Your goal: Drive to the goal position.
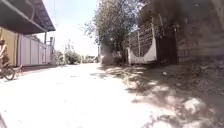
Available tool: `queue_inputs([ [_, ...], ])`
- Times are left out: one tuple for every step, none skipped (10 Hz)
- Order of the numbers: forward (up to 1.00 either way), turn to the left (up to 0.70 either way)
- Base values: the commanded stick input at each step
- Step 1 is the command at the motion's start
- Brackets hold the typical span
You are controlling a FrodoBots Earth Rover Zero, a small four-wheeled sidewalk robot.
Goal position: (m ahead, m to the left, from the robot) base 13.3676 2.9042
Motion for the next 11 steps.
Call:
queue_inputs([
  [0.0,0.64],
  [0.0,0.7],
  [0.0,0.7],
  [0.0,0.7],
  [0.0,0.7],
  [0.0,0.7],
  [0.0,0.7],
  [0.0,0.69],
  [0.0,0.29],
  [0.0,0.07],
  [0.0,0.02],
])
